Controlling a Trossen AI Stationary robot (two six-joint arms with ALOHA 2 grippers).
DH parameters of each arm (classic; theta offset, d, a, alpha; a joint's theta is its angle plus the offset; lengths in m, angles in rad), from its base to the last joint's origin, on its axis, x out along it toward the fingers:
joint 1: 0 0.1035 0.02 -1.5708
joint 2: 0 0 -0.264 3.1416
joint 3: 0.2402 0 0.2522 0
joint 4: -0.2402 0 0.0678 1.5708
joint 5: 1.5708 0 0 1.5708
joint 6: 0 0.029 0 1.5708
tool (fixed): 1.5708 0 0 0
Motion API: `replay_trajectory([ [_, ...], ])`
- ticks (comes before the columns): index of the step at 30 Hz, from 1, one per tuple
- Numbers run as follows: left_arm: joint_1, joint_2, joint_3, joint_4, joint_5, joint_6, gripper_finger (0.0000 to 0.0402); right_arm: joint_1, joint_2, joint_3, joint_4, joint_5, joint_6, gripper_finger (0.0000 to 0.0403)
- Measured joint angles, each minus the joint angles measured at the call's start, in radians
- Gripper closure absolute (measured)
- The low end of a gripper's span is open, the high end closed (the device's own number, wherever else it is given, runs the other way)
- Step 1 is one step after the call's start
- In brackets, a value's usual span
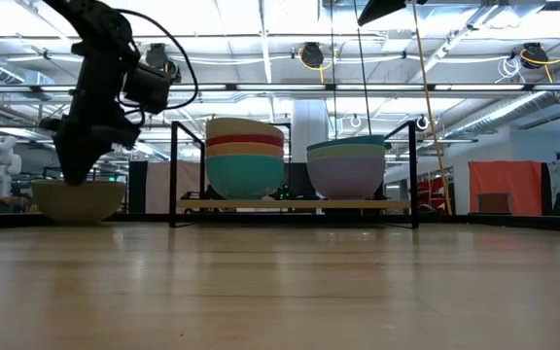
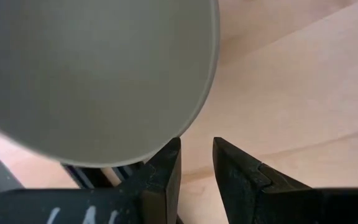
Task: Place and stack bowls onto a shelf
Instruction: Stack the gray bowl on top of the blue bowl on the shelf
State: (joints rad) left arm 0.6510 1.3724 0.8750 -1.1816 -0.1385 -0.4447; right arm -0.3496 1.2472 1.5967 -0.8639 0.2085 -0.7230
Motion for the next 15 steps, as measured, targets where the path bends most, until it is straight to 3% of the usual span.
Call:
replay_trajectory([
  [6, 0.0, 0.0, -0.004, 0.022, 0.041, 0.011, 0.0302, 0.0, 0.0, 0.0, 0.0, 0.0, 0.0, 0.0403],
  [10, -0.006, 0.0, 0.031, 0.004, 0.095, 0.125, 0.0302, 0.0, 0.0, 0.0, 0.001, 0.0, -0.005, 0.0403],
  [15, -0.036, 0.0, 0.079, 0.005, 0.044, 0.201, 0.0302, 0.0, 0.0, 0.0, 0.028, 0.0, -0.007, 0.0403],
])
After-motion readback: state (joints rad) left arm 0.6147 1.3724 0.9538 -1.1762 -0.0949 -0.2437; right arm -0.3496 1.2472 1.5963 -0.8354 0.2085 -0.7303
